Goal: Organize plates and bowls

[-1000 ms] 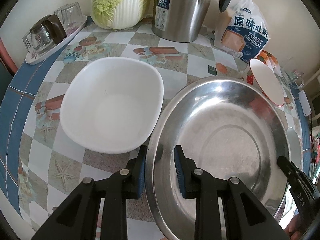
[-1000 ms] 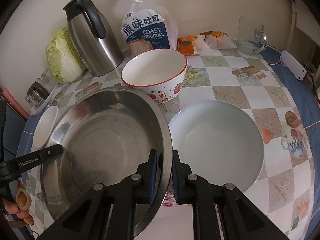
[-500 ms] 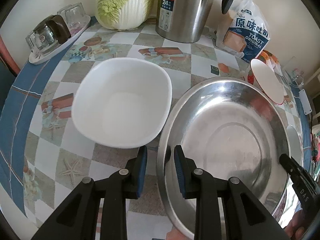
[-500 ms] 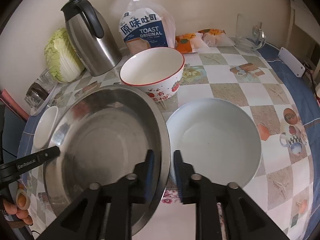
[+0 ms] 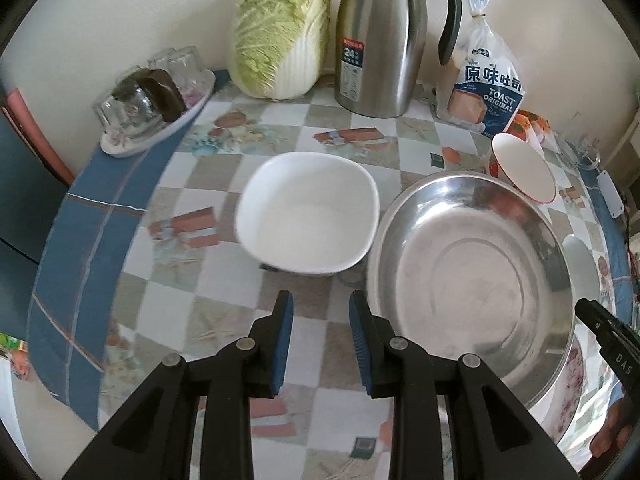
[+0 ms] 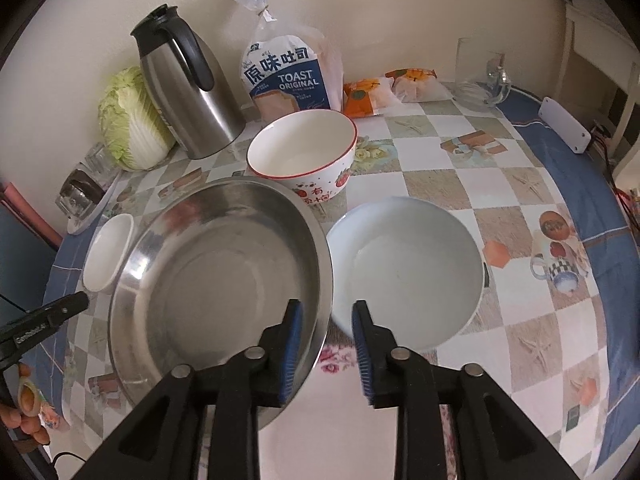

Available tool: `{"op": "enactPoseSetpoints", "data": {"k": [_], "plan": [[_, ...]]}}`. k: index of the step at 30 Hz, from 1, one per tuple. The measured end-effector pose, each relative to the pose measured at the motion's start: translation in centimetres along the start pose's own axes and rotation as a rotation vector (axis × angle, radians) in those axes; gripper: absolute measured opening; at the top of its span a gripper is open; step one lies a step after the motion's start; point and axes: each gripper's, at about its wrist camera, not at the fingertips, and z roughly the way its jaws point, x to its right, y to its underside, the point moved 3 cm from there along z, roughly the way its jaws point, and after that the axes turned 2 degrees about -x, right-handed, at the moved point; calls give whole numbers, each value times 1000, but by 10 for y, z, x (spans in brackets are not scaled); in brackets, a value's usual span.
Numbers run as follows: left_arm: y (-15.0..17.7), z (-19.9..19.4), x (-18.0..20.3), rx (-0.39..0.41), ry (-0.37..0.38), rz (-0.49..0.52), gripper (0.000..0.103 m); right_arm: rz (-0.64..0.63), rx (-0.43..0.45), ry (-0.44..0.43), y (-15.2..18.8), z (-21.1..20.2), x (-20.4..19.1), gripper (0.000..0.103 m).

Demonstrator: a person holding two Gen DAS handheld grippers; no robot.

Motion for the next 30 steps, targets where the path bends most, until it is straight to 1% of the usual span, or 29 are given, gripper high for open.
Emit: {"op": "enactPoseSetpoints", "data": {"k": [1,2,4,5,7,15,19,21,23,26,30], "plan": [[2,-4,-4,0,-19,10,30,1,-1,2,2,-1,0,47],[3,-7,-8,0,-37,15,30,0,-2,5,5,-2,0,50],[6,-19,-17,4,-66,12,30,-1,-3,6,8,-4,-1,51],[7,-24,-21,7,-68,10,30,-1,-4,4,10,-5,-2,52],[8,-40,-27,22,-72,12,30,3,-5,3,12,-7,-2,59],[15,-118,-45,133,-132,32,30,19,8,-7,29,-22,1,60],[17,-161,-46,211,-151,49,30,38,18,-8,37,-31,7,60],[18,-179,-46,251,-150,39,30,43,23,-8,41,-34,10,60],[18,-195,-41,281,-116,29,30,52,26,-2,46,-38,13,60],[14,-212,-25,318,-41,36,30,83,31,5,51,-44,25,60],[8,-222,12,338,79,73,30,143,20,19,57,-47,46,60]]}}
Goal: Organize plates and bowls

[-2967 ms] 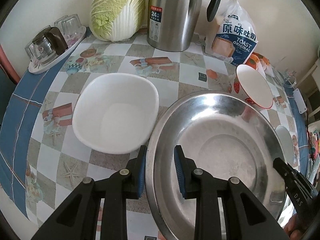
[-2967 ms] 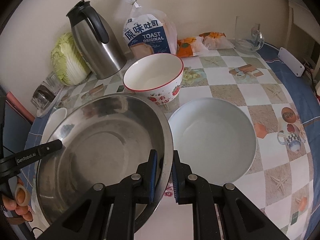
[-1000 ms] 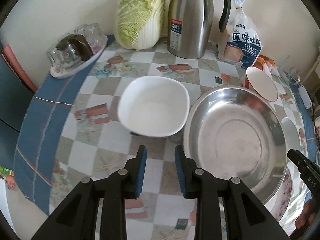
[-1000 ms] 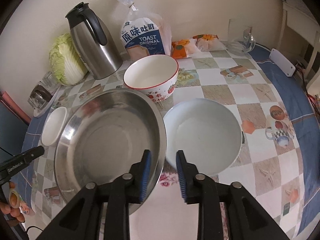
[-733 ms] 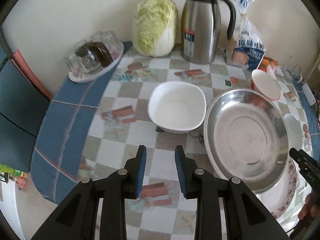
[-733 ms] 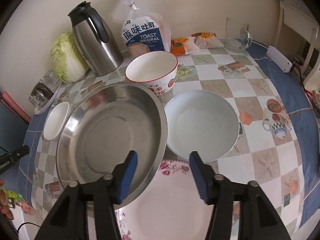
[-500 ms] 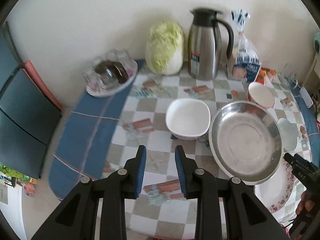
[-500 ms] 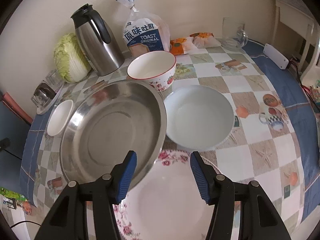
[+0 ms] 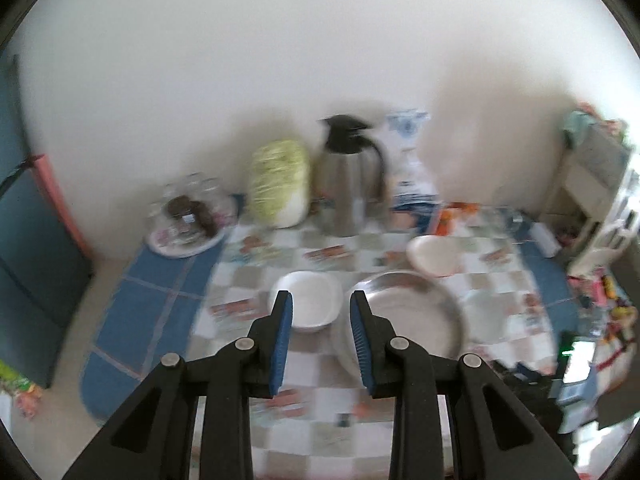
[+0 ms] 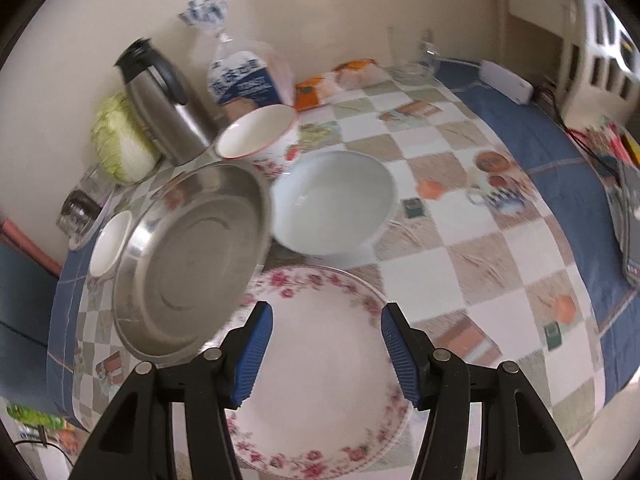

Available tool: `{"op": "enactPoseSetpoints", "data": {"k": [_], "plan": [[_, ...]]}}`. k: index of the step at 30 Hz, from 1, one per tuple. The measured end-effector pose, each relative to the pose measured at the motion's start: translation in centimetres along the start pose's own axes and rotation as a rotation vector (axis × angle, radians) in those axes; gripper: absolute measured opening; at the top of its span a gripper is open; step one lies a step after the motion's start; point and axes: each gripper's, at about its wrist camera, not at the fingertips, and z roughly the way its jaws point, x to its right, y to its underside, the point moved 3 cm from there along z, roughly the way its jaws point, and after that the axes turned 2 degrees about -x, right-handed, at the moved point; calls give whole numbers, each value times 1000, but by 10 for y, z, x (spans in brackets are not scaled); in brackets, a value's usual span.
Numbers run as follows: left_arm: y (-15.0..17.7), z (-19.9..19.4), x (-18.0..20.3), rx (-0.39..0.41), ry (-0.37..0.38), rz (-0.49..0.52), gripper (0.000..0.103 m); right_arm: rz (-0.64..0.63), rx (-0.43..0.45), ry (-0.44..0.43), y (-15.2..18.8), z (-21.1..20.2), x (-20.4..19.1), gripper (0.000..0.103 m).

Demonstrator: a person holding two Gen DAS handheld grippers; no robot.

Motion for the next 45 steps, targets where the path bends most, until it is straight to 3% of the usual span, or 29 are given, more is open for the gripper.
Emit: {"op": "enactPoseSetpoints", "data": {"k": [3,9,22,24,26,37,41,45], "plan": [[3,15,35,-22,85,26,30,36,-14,25,1,1,15,60],[42,84,101,-158,149,101,30,90,-43,41,3,5,38,60],[135,177,138,-436,201,131,31,136,-148,44,12,34,67,61],[141,184,140,-435,202,136,46,135,-175,33,14,40,66,61],[141,184,142,-423,179,153,55,132,-194,26,16,45,64,61],[145,165,143,-377,260,148,56,103,-226,28,15,57,55,57],[158,170,146,-427,297,134,56,94,-237,27,15,63,45,55],[167,187,143,-479,263,110,56,90,-243,13,15,67,38,49]]}}
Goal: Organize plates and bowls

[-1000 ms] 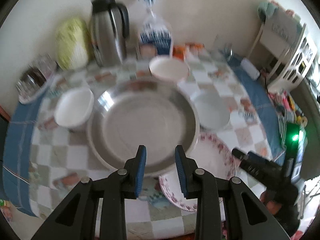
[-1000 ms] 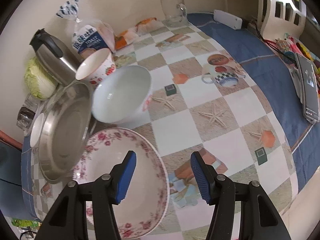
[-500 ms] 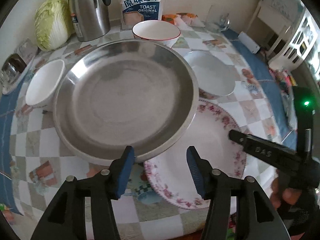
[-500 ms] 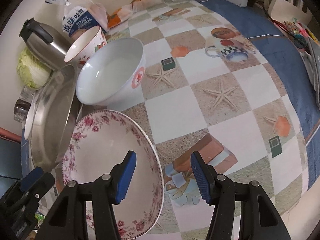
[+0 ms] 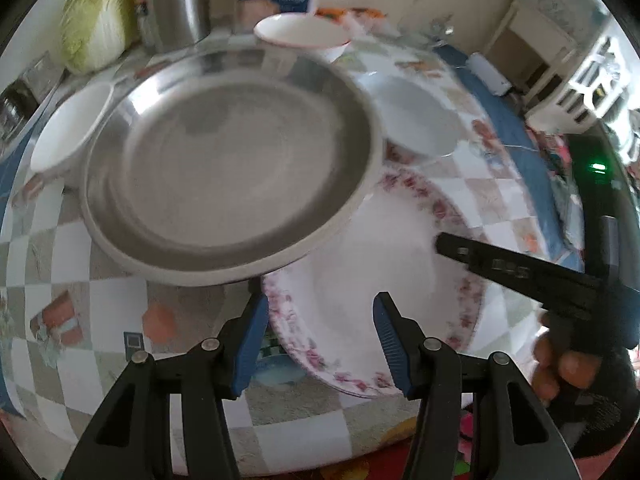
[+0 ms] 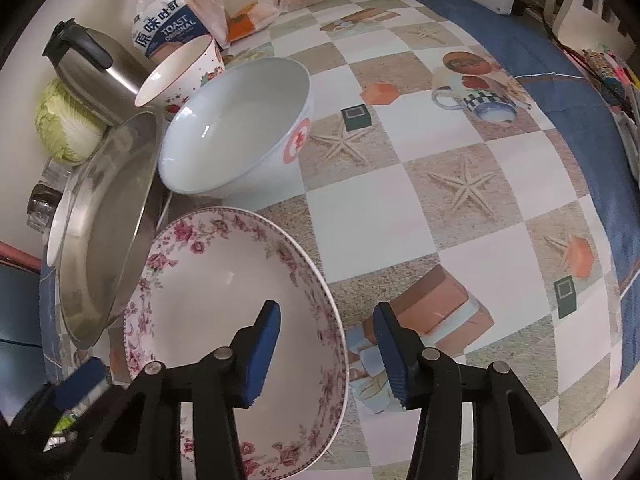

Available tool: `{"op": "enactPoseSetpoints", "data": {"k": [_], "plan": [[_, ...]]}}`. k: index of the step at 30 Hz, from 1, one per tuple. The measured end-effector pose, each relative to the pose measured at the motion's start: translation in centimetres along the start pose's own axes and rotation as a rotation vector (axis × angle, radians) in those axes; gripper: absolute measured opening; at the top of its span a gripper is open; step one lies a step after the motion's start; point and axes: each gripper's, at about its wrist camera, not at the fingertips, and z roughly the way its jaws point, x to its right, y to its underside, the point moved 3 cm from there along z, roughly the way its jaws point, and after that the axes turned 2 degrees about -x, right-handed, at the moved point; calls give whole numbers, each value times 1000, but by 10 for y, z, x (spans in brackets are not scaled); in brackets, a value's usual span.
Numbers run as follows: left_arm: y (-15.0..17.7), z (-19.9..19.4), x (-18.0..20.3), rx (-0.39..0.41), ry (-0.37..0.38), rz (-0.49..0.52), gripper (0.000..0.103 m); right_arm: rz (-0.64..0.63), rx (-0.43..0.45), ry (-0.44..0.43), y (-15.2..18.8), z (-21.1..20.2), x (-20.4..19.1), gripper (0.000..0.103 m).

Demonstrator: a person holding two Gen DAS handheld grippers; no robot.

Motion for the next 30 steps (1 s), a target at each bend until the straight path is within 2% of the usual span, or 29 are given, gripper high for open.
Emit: {"op": "enactPoseSetpoints", "data": {"k": [6,11,18,23,25,27,30], "plan": [[1,21,-20,-54,-28,-105,56,6,-12,-26,0,7,-4,24],[-1,33,-21,-77,-45,-122,56,10,5,-3,2,2,4,23],[-7,48,-15,-104,-22,-144,56,8,4,10,9,-2,13,22],[-13,54,-1,-97,-15,-121,55,24,6,18,15,-6,20,22],[-15,57,6,-93,-15,-105,53,38,9,13,18,-9,24,22],[-17,60,8,-87,-20,-101,46,48,15,23,19,-12,29,22],[-21,63,10,-73,-18,-103,42,72,19,13,19,-10,35,22]]}}
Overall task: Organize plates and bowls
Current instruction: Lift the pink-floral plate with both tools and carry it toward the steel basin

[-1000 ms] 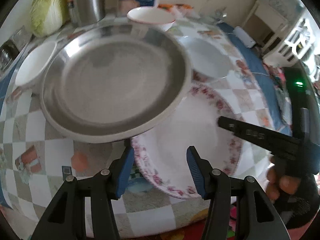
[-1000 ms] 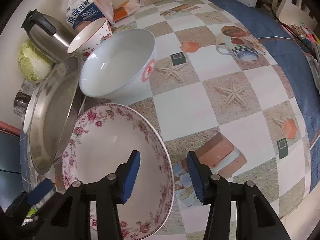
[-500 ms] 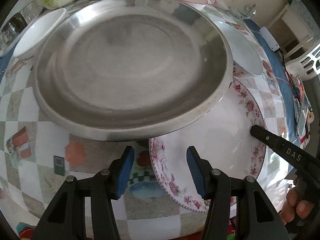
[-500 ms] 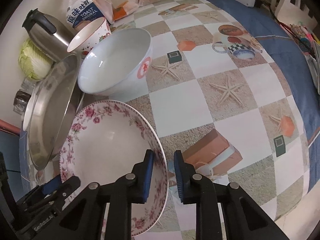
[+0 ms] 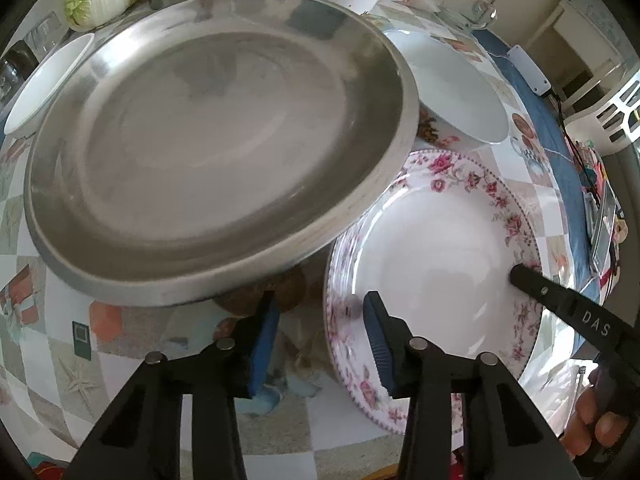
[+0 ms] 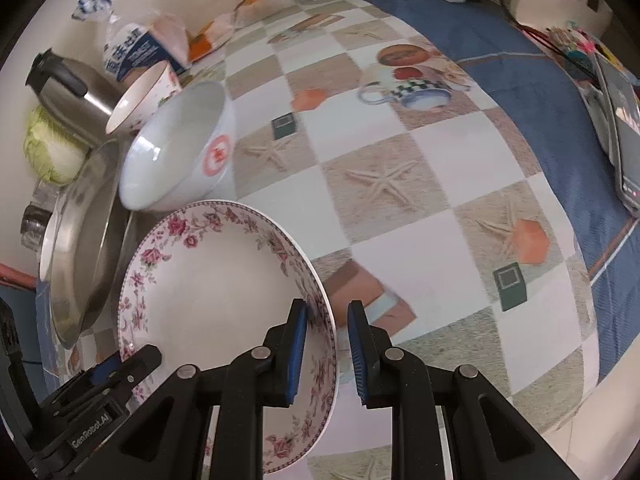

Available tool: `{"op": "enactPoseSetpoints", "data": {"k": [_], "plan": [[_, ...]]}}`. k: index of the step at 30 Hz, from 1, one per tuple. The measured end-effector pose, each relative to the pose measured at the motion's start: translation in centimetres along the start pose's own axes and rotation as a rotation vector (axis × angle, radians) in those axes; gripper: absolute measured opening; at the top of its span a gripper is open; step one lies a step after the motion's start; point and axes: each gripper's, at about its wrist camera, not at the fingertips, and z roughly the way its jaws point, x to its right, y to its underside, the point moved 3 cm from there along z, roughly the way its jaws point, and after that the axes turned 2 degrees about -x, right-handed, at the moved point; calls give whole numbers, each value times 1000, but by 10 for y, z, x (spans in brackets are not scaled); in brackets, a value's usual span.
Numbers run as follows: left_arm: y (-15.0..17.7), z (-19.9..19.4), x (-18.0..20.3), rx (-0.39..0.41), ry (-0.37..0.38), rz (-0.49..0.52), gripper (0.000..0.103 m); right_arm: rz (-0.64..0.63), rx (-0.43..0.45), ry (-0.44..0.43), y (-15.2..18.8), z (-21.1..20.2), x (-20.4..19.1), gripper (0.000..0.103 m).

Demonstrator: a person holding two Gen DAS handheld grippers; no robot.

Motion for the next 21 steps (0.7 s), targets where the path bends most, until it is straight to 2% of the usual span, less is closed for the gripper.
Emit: {"op": "enactPoseSetpoints", "data": {"k": [3,10,12,16,21], "plan": [[-3,3,1,10,20,-5,37,21,-22,-77,4,5,-2,23],[-13,6,3,31,69,-37,30,47,-12,-164,0,2,4,22],[-13,5,2,34,71,-47,24,43,-9,-161,-2,0,3,18],[-8,4,5,31,88,-31,23,59,-7,-148,-2,1,4,17],[-2,5,16,17,113,11,22,98,2,-126,-2,-6,26,18]]}}
